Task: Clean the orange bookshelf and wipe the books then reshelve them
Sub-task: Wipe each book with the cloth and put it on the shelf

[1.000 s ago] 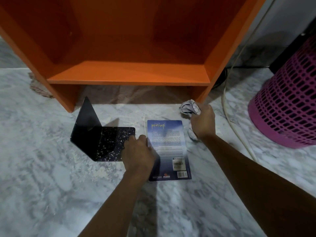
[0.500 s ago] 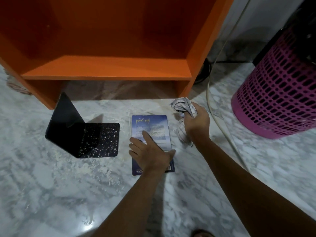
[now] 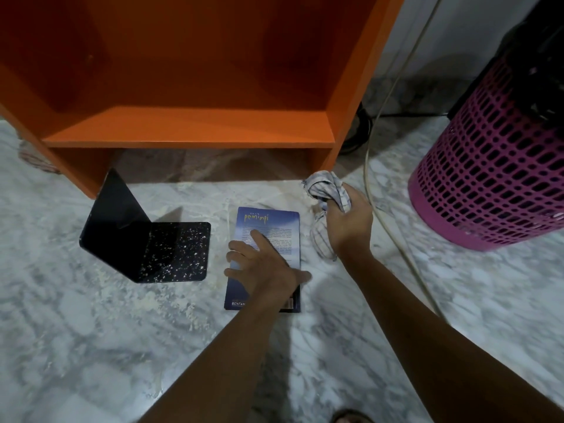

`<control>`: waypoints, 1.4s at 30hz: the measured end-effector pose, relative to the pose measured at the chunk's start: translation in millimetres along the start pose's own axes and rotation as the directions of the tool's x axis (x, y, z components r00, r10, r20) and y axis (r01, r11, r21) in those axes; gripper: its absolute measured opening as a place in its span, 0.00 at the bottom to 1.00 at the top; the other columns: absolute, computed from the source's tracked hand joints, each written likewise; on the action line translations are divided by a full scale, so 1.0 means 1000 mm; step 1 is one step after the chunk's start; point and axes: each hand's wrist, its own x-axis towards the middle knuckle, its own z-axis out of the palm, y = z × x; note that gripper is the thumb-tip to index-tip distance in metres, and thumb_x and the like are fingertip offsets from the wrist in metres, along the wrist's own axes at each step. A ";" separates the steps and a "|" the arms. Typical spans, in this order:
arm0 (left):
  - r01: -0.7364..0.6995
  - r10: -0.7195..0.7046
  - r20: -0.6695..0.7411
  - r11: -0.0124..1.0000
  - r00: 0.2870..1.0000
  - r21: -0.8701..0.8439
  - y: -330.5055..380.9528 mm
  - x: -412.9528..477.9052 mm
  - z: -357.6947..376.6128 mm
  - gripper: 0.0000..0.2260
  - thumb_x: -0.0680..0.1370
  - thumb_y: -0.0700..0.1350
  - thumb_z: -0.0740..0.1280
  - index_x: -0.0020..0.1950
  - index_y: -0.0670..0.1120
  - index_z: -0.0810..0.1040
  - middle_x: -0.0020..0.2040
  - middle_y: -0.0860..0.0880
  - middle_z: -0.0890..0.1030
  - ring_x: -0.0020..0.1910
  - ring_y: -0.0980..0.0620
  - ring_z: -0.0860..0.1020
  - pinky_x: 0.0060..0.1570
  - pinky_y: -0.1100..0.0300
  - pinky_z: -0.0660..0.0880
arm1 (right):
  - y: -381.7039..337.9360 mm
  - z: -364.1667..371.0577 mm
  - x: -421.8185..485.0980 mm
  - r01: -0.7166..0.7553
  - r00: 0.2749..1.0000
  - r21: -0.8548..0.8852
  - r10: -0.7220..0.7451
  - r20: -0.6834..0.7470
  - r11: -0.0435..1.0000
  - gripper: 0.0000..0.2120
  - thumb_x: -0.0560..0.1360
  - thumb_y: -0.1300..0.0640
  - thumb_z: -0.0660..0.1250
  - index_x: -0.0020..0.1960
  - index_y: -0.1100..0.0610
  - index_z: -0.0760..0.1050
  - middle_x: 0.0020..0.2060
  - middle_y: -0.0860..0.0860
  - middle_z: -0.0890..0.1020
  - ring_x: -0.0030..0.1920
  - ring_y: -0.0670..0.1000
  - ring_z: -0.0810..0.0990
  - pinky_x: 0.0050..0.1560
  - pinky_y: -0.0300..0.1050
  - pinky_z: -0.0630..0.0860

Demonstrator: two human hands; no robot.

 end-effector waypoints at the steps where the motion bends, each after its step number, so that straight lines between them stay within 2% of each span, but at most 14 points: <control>1: -0.007 0.007 0.020 1.000 1.000 -0.014 -0.002 0.001 -0.003 0.66 0.58 0.75 0.71 0.77 0.44 0.35 0.76 0.31 0.43 0.75 0.31 0.49 0.71 0.37 0.56 | -0.002 -0.001 0.000 -0.002 1.000 0.010 0.002 0.005 1.000 0.13 0.75 0.65 0.64 0.57 0.57 0.81 0.50 0.54 0.80 0.50 0.49 0.80 0.56 0.47 0.78; 5: -0.058 0.088 0.091 0.953 0.992 -0.297 -0.021 0.003 -0.028 0.65 0.54 0.73 0.73 0.77 0.51 0.39 0.75 0.37 0.51 0.75 0.35 0.53 0.70 0.37 0.59 | -0.002 -0.005 0.002 -0.020 1.000 0.045 0.021 -0.017 0.999 0.14 0.73 0.62 0.63 0.56 0.53 0.81 0.51 0.52 0.81 0.51 0.49 0.81 0.57 0.54 0.79; 9: -0.077 0.219 0.170 0.799 0.961 -0.597 -0.055 0.010 -0.060 0.49 0.56 0.67 0.72 0.70 0.57 0.50 0.65 0.45 0.71 0.62 0.44 0.74 0.61 0.46 0.74 | -0.003 -0.007 0.004 -0.130 0.988 0.114 0.138 -0.070 0.985 0.16 0.71 0.60 0.65 0.57 0.50 0.81 0.51 0.47 0.83 0.52 0.48 0.82 0.57 0.54 0.79; 13: -0.085 0.274 0.195 0.754 0.942 -0.651 -0.082 0.013 -0.091 0.27 0.69 0.59 0.69 0.64 0.53 0.66 0.50 0.49 0.81 0.46 0.49 0.82 0.44 0.55 0.79 | -0.010 0.000 -0.003 -0.153 0.986 0.168 0.162 -0.047 0.974 0.17 0.70 0.61 0.66 0.56 0.50 0.81 0.49 0.47 0.84 0.51 0.49 0.83 0.55 0.55 0.80; 17: -0.118 0.292 0.131 0.698 0.947 -0.706 -0.097 0.016 -0.118 0.15 0.74 0.48 0.68 0.61 0.53 0.73 0.49 0.47 0.84 0.43 0.45 0.84 0.37 0.54 0.79 | -0.012 0.011 -0.015 -0.142 0.989 0.155 0.145 -0.008 0.978 0.17 0.71 0.62 0.68 0.57 0.50 0.81 0.51 0.49 0.83 0.52 0.50 0.82 0.57 0.55 0.79; 21: -0.150 0.298 0.097 0.704 0.950 -0.694 -0.115 0.021 -0.130 0.16 0.78 0.39 0.65 0.65 0.49 0.73 0.53 0.46 0.83 0.48 0.46 0.83 0.49 0.49 0.81 | -0.025 0.039 -0.047 -0.123 0.988 0.179 0.104 0.114 0.976 0.15 0.74 0.65 0.68 0.58 0.54 0.80 0.53 0.52 0.82 0.54 0.51 0.81 0.58 0.53 0.78; 23: -0.108 0.305 0.131 0.655 0.943 -0.748 -0.122 0.020 -0.132 0.18 0.77 0.35 0.65 0.65 0.49 0.75 0.53 0.46 0.84 0.49 0.45 0.83 0.47 0.51 0.82 | -0.035 0.052 -0.070 -0.059 0.973 0.186 0.015 0.232 0.981 0.15 0.75 0.66 0.67 0.61 0.59 0.78 0.55 0.52 0.80 0.56 0.52 0.79 0.60 0.50 0.77; 27: -0.036 0.379 0.225 0.571 0.897 -0.820 -0.136 0.011 -0.129 0.19 0.76 0.33 0.69 0.58 0.57 0.78 0.54 0.47 0.84 0.52 0.43 0.83 0.55 0.40 0.79 | -0.056 0.074 -0.101 0.129 0.866 0.217 -0.217 0.450 0.967 0.22 0.74 0.72 0.65 0.65 0.57 0.76 0.57 0.47 0.74 0.57 0.42 0.75 0.56 0.28 0.71; 30: -0.045 0.432 0.235 0.546 0.871 -0.837 -0.141 0.005 -0.120 0.14 0.80 0.35 0.65 0.61 0.49 0.78 0.52 0.47 0.85 0.51 0.46 0.84 0.57 0.42 0.78 | -0.060 0.089 -0.100 0.239 0.799 0.224 -0.323 0.508 0.945 0.30 0.70 0.77 0.62 0.67 0.55 0.76 0.54 0.45 0.72 0.52 0.37 0.73 0.49 0.29 0.72; 33: -0.049 0.477 0.219 0.489 0.851 -0.871 -0.140 -0.002 -0.115 0.18 0.81 0.33 0.61 0.64 0.52 0.75 0.47 0.53 0.86 0.46 0.52 0.85 0.46 0.54 0.82 | -0.057 0.098 -0.082 0.189 0.900 0.180 -0.244 0.361 0.965 0.30 0.71 0.78 0.60 0.67 0.57 0.75 0.55 0.47 0.74 0.48 0.39 0.73 0.42 0.26 0.69; 35: -0.070 0.506 0.199 0.463 0.839 -0.884 -0.140 -0.002 -0.116 0.22 0.81 0.32 0.61 0.70 0.53 0.72 0.54 0.48 0.85 0.52 0.45 0.83 0.48 0.50 0.81 | -0.049 0.107 -0.060 -0.039 0.984 0.149 0.012 0.176 0.988 0.20 0.75 0.74 0.61 0.64 0.63 0.76 0.56 0.55 0.78 0.47 0.47 0.74 0.44 0.25 0.68; 38: -0.115 0.497 0.174 0.497 0.850 -0.860 -0.138 0.001 -0.115 0.23 0.80 0.32 0.62 0.69 0.56 0.72 0.55 0.46 0.84 0.52 0.40 0.83 0.45 0.47 0.82 | -0.038 0.109 -0.030 -0.540 0.835 0.332 0.543 0.092 0.774 0.15 0.79 0.65 0.62 0.65 0.64 0.75 0.57 0.59 0.80 0.50 0.54 0.78 0.48 0.39 0.72; 40: -0.132 0.471 0.156 0.522 0.868 -0.843 -0.136 0.002 -0.116 0.23 0.80 0.33 0.62 0.69 0.55 0.73 0.53 0.47 0.85 0.45 0.44 0.85 0.36 0.54 0.81 | -0.040 0.102 -0.032 -0.508 0.833 0.411 0.554 0.009 0.757 0.16 0.79 0.65 0.63 0.67 0.62 0.74 0.60 0.57 0.79 0.59 0.55 0.78 0.53 0.37 0.72; 42: -0.144 0.460 0.145 0.536 0.876 -0.832 -0.134 0.001 -0.117 0.23 0.79 0.33 0.63 0.68 0.55 0.74 0.51 0.48 0.85 0.41 0.48 0.85 0.32 0.59 0.78 | -0.054 0.092 -0.050 -0.268 0.950 0.335 0.307 -0.067 0.903 0.17 0.78 0.68 0.63 0.66 0.61 0.75 0.59 0.55 0.78 0.59 0.48 0.78 0.48 0.27 0.70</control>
